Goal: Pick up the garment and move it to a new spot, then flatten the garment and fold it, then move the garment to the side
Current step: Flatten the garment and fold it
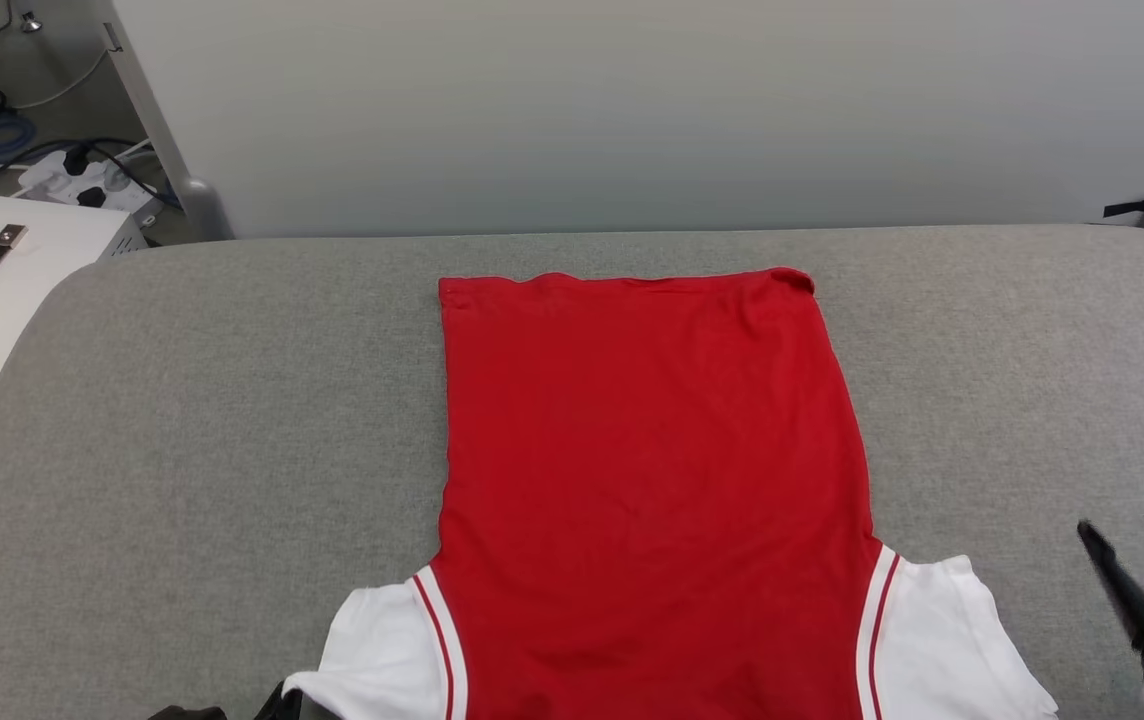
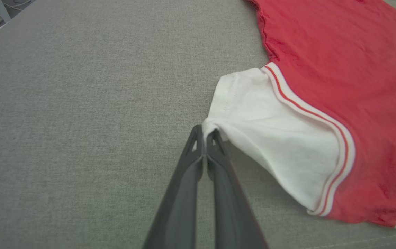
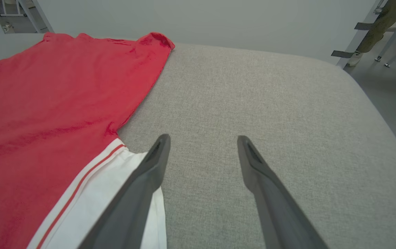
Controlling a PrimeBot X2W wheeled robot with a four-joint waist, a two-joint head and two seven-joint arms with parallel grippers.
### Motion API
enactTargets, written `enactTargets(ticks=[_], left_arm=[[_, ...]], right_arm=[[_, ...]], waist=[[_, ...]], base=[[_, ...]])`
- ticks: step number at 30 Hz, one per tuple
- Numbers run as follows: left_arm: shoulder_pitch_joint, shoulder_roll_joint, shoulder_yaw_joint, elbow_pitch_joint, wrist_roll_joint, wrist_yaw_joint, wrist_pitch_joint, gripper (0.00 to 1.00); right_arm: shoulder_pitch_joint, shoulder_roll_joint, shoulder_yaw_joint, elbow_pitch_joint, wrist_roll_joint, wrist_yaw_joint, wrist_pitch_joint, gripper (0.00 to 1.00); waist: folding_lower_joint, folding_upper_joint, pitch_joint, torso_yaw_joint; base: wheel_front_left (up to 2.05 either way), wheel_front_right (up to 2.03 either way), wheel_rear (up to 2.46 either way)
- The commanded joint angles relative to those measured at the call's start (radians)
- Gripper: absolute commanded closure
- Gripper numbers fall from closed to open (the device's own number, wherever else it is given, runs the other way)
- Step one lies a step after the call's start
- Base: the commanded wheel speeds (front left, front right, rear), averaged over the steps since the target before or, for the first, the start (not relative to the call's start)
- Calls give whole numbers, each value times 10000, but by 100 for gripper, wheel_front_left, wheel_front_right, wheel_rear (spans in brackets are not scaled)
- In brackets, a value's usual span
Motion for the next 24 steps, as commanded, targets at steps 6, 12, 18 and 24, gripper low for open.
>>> enactTargets(ticks=[6,12,18,24], left_arm=[[-453,-288,246,-829,601,120,-59,100],[-1051,-722,561,-1544,1171,164,-59,100],[-1703,-1340,648,-2084,1728,150,-59,100],[-2247,-1968,794,-2322,2177,-104,-59,100]], right_arm=[[-1517,-252,-1879,-2332,-773,-7,1456,0],[-3801,-399,-2473,-3633,-1169,-7,3359,0],[-6538,-530,-1811,-3222,-1546,-7,5151,0],[-8595,-652,-514,-1452,-1519,-7,7120,0]], waist=[[1,-1,708,422],[1,-1,1804,1052],[1,-1,2946,1803],[1,-1,4009,2452]], base=[[0,0,0],[0,0,0],[0,0,0],[0,0,0]])
